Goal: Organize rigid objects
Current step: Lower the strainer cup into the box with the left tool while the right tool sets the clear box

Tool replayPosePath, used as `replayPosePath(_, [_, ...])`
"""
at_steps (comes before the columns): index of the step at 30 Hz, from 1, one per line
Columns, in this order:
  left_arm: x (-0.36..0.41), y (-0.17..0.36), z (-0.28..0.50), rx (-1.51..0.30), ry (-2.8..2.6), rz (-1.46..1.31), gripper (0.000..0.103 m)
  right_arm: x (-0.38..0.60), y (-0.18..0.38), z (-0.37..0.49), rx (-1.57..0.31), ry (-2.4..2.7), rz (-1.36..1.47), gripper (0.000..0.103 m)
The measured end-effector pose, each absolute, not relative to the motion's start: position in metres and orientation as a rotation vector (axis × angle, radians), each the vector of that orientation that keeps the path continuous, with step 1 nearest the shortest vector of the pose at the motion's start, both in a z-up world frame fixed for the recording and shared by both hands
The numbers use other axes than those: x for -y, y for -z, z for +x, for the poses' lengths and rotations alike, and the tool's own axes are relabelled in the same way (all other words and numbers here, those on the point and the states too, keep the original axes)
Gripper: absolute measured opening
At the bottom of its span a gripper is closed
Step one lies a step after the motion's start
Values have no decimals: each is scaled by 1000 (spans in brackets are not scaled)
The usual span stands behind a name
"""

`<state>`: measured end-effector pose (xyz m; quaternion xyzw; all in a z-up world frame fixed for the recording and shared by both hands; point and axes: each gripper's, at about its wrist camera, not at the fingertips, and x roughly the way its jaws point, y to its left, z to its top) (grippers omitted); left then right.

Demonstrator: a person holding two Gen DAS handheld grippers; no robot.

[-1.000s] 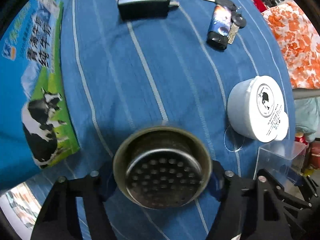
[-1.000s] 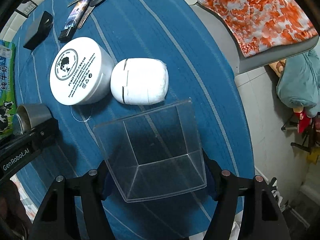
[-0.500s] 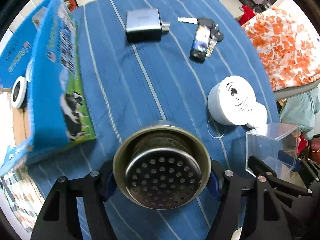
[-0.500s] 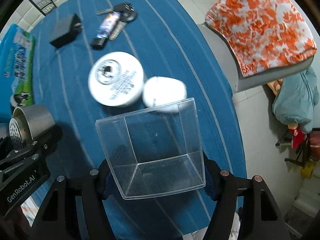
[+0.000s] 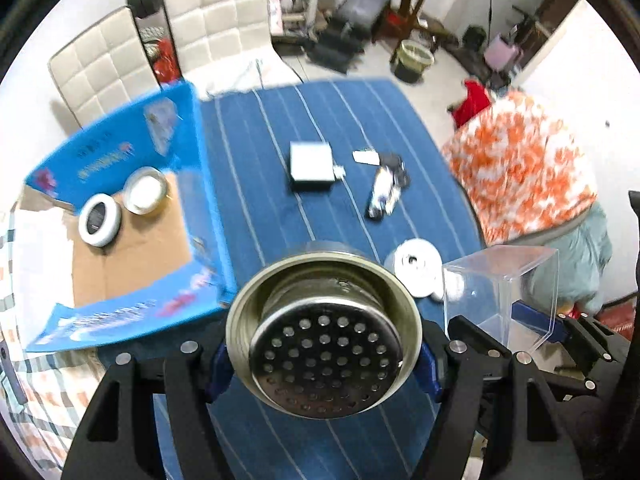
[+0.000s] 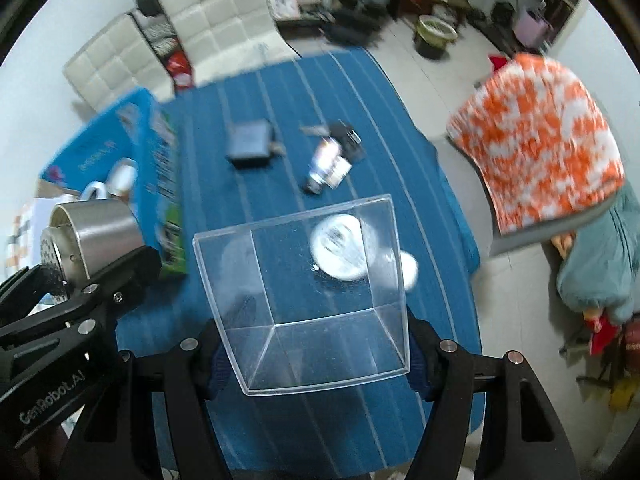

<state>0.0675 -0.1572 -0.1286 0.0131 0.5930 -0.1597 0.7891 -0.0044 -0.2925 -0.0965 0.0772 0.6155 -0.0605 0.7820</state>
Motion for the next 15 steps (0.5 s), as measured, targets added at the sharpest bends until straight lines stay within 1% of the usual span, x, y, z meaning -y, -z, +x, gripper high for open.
replayPosePath(5, [117,91,75,-1203,285,-24,69,248,59,14,-1259,26,148,70])
replayPosePath(8, [83,76,79,-1171,232,-53,69,215,49,28,-1242,-35,136,70])
replayPosePath(10, [68,76,81,-1164,198,-68,69,195,48,38,-1239,-72,132,70])
replayPosePath(15, [4,76,92,-1165,90,-129,69,143,59,66,-1253,-141,107,70])
